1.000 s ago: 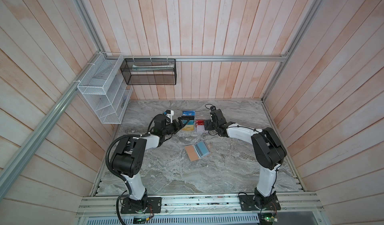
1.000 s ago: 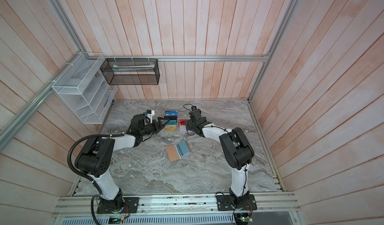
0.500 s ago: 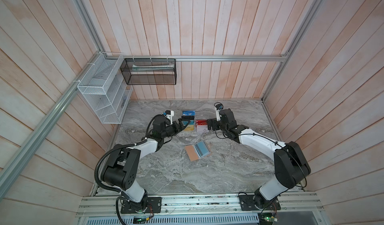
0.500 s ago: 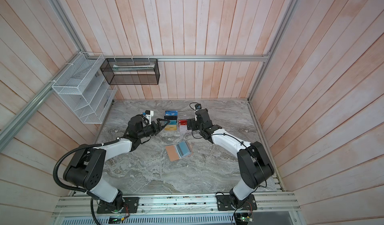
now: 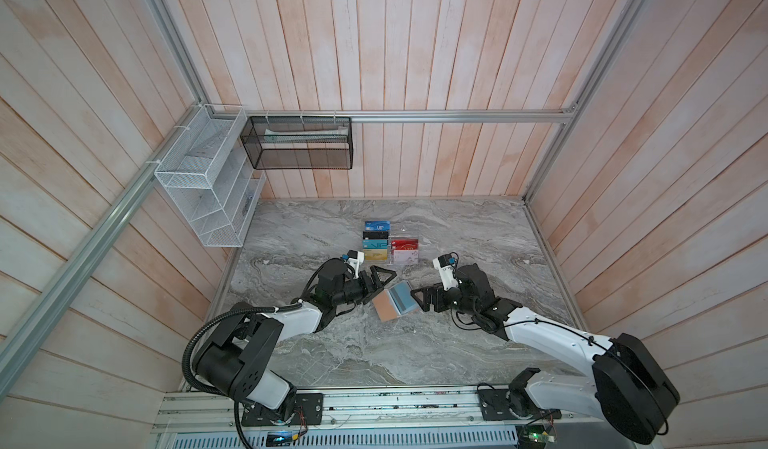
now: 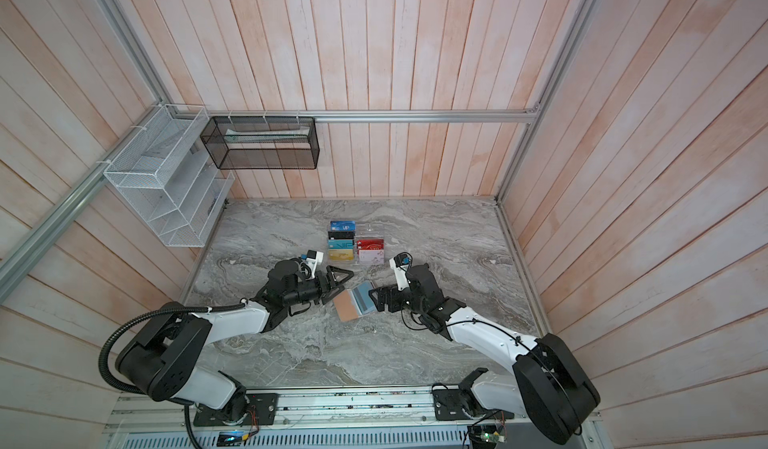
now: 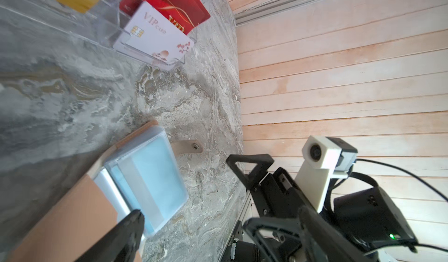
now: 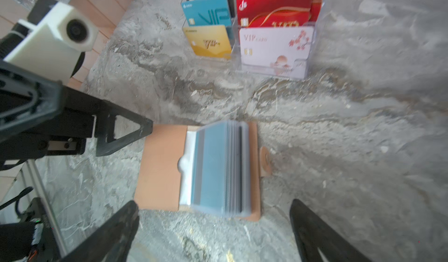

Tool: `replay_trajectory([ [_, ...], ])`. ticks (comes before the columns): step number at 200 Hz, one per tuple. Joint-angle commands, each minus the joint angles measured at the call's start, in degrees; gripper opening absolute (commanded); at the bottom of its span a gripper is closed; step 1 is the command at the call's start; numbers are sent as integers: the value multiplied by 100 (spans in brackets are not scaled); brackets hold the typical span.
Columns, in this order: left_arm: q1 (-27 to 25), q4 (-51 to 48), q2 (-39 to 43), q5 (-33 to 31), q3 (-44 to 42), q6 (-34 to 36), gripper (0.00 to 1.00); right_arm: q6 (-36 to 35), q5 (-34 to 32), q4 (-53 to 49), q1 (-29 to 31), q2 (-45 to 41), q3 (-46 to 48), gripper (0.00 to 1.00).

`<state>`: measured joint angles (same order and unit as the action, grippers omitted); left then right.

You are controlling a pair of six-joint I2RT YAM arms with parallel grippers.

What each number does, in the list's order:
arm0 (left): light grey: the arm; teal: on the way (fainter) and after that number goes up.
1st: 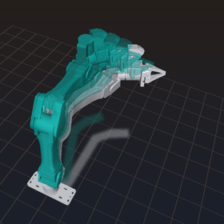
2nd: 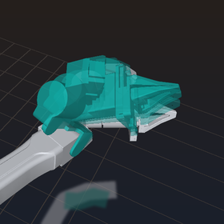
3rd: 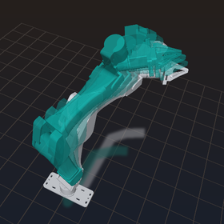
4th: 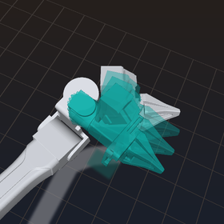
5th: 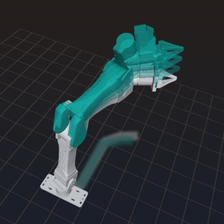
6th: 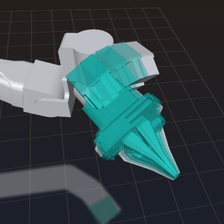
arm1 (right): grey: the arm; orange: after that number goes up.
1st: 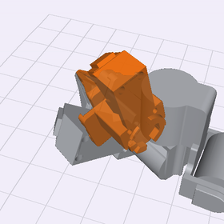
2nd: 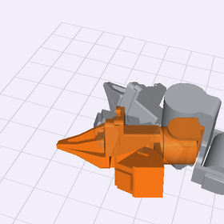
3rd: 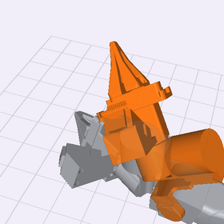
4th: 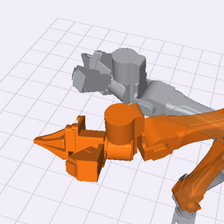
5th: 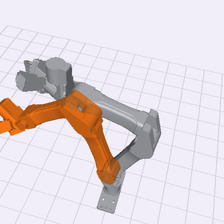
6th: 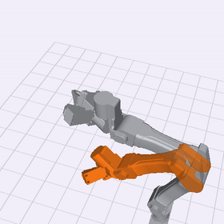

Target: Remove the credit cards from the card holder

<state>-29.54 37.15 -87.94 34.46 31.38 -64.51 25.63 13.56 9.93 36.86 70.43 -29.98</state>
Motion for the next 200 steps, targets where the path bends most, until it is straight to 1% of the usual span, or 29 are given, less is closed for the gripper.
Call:
replay_trajectory([
  [1, -174, 667, -231, -118, -74, -435, 100, 358, 406, 636, 207, -50, 193, 98],
  [32, -237, 1154, -602, -158, -293, -721, 100, 484, 490, 1006, 385, 182, 322, 98],
  [81, -237, 1599, -1084, -181, -483, -951, 100, 525, 761, 1667, 427, 642, 413, 98],
  [120, -236, 1776, -1341, -172, -514, -1013, 100, 481, 841, 1788, 432, 1063, 260, 98],
  [151, -202, 1787, -1400, -159, -545, -984, 100, 480, 845, 1801, 427, 1096, 256, 98],
  [200, -173, 1796, -1393, -150, -565, -973, 100, 478, 800, 1664, 480, 865, 283, 98],
])
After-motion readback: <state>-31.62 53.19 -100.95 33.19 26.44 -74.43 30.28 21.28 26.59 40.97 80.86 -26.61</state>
